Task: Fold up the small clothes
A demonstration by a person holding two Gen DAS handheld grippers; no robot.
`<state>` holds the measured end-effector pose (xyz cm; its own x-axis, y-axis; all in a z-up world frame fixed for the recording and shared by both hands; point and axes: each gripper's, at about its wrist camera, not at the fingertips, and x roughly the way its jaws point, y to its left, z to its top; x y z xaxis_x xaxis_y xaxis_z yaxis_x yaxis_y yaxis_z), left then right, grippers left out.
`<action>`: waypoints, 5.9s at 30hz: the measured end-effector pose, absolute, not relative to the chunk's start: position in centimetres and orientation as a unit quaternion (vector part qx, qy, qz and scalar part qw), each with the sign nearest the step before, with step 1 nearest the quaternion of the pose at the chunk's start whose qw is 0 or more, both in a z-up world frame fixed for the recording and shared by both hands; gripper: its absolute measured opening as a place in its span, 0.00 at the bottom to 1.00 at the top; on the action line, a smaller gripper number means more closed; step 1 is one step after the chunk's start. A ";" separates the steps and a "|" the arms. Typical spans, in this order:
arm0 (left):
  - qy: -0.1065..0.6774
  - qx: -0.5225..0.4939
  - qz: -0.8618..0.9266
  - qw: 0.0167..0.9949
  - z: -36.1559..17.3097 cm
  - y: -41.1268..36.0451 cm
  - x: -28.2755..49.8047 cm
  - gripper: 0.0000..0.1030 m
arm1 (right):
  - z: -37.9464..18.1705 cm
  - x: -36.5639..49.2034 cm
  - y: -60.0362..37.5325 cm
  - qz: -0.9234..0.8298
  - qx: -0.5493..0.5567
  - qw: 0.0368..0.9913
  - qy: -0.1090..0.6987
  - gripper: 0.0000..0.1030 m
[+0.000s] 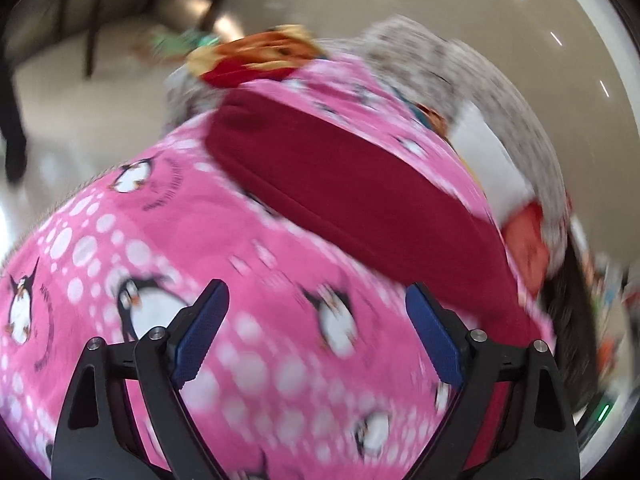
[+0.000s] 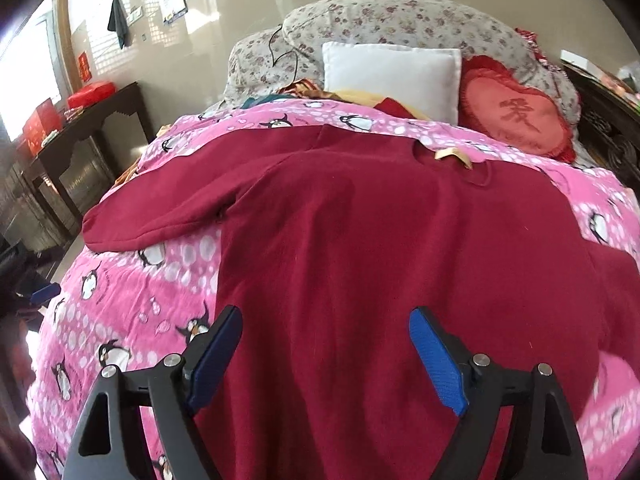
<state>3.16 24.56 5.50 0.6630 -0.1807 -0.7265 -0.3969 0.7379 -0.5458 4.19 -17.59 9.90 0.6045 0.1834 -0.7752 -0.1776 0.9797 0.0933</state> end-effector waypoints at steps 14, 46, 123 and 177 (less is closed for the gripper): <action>0.381 -0.436 0.115 0.807 1.6 27.4 10.5 0.47 | 9.7 8.4 -20.3 0.117 -0.016 0.897 0.427 0.81; 0.378 -0.210 -0.301 0.850 14.1 -15.1 15.3 0.07 | 13.2 5.2 -39.8 -0.005 0.080 0.917 0.390 0.57; 0.491 -0.069 -0.243 0.834 2.6 -4.7 -6.1 0.07 | 7.3 -3.9 -55.2 -0.062 0.352 0.856 0.373 0.57; 0.371 -0.130 -0.171 0.904 11.4 2.9 6.6 0.57 | 13.2 7.6 -32.4 0.213 0.115 0.888 0.390 0.46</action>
<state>6.61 2.90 11.38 0.6669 -0.4048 -0.6257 0.2127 0.9081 -0.3607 7.63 -32.42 13.21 0.6053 0.4687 -0.6434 -0.2888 0.8825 0.3712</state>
